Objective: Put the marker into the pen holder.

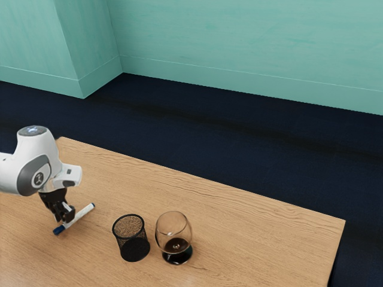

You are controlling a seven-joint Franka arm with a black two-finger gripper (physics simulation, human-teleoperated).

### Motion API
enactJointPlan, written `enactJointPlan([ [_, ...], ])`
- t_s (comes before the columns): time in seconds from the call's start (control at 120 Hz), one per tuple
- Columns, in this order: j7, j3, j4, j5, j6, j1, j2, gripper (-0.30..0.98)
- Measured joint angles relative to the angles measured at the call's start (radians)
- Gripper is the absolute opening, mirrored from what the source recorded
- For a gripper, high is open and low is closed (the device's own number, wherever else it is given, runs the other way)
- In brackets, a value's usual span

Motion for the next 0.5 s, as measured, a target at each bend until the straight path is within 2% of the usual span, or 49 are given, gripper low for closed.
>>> enactJointPlan([
  [0.267,0.079,-0.001,-0.006,-0.059,0.049,-0.005,0.008,0.07],
  [0.5,0.124,-0.002,-0.016,-0.086,0.068,0.036,0.009,-0.01],
])
